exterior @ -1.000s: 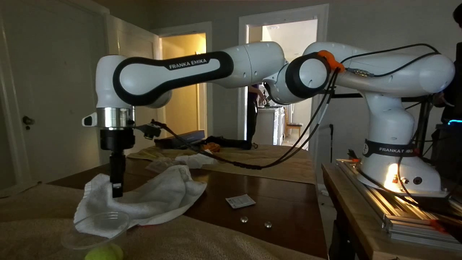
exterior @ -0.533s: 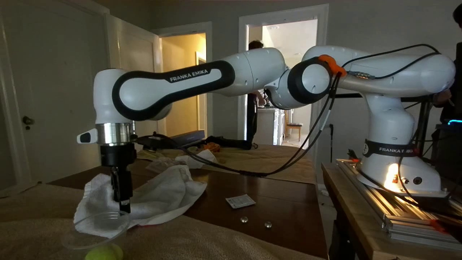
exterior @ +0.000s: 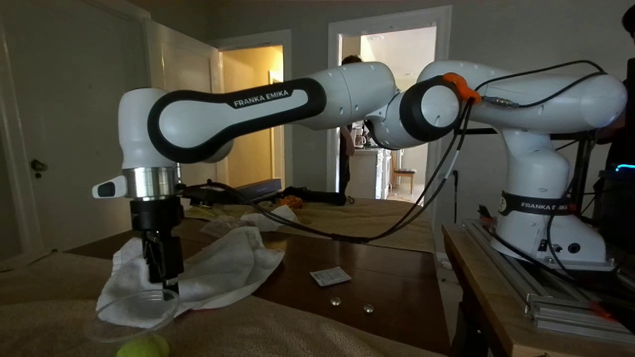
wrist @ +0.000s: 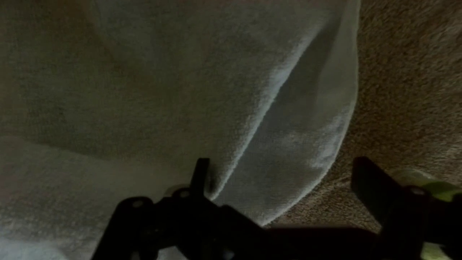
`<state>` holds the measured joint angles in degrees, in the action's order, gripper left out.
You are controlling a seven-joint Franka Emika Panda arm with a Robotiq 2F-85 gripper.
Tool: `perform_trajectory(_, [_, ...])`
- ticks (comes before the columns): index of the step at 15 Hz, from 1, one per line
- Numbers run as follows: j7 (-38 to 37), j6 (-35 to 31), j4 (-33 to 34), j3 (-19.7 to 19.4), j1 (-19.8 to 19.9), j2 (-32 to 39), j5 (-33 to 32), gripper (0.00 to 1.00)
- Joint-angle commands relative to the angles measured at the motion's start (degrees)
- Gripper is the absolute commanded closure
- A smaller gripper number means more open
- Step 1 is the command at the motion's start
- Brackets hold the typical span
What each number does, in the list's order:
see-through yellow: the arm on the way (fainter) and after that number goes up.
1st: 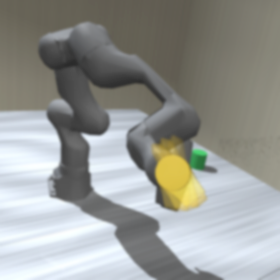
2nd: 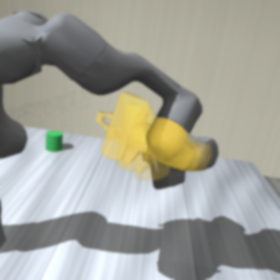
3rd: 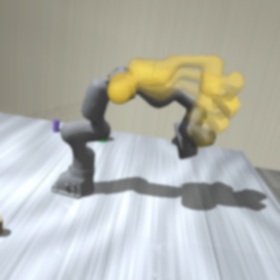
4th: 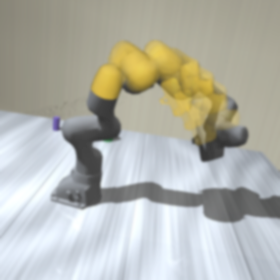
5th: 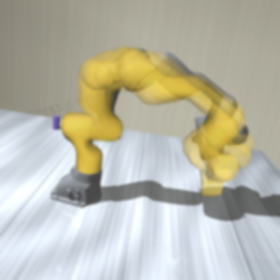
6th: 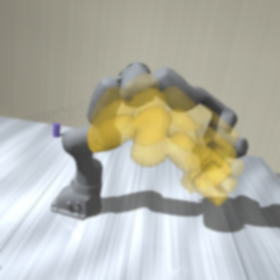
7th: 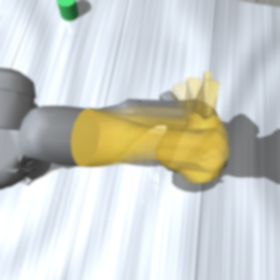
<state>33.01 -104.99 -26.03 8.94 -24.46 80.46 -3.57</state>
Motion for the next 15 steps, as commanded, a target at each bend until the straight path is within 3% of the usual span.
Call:
perform_trajectory(1, [2.7,0.7,0.2,-0.4,-1.3,-1.4,-0.7,0.0])
perform_trajectory(9, [3.6,2.6,1.2,-0.8,-1.7,-0.3,-0.6,0.0])
perform_trajectory(15, [10.7,2.8,1.9,-1.6,-1.6,2.9,-1.6,0.0])
